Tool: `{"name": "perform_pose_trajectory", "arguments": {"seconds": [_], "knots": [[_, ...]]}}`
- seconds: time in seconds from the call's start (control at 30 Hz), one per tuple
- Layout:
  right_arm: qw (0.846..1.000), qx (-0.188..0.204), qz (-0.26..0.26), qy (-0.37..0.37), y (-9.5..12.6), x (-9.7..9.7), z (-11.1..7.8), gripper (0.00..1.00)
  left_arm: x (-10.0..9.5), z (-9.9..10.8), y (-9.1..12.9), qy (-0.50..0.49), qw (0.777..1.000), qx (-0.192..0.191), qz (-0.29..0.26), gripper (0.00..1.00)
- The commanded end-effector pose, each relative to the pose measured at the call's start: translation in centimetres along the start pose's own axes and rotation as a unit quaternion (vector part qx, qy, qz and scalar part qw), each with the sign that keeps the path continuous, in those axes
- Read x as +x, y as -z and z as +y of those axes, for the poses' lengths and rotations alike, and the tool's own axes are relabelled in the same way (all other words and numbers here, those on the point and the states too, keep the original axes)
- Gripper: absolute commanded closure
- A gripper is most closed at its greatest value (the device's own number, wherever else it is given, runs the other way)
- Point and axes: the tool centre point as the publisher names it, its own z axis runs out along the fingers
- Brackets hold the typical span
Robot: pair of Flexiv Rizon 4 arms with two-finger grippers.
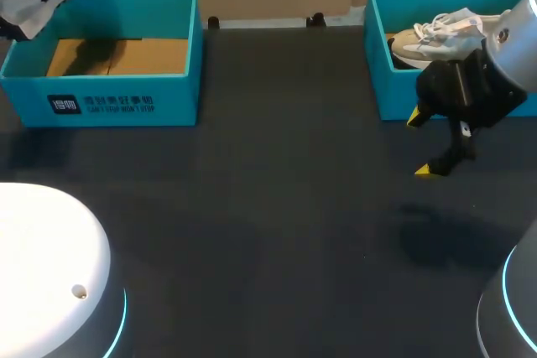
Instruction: Take the shoe out of the shoebox, open the shoe tongue, remove and reinsert the insole, then place the shoe into the shoebox
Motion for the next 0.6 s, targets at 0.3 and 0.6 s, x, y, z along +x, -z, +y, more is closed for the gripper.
{"name": "perform_pose_trajectory", "arguments": {"seconds": [0.3,0.6], "knots": [[1.0,0.001,0.0,0.0,-0.1,0.0,0.0,0.0,0.2,-0.4,0.1,-0.096,0.995,-0.009,0.017,1.0],[1.0,0.001,0.0,0.0,-0.1,0.0,0.0,0.0,-0.2,0.6,0.5,-0.254,0.966,-0.029,0.039,1.0]]}}
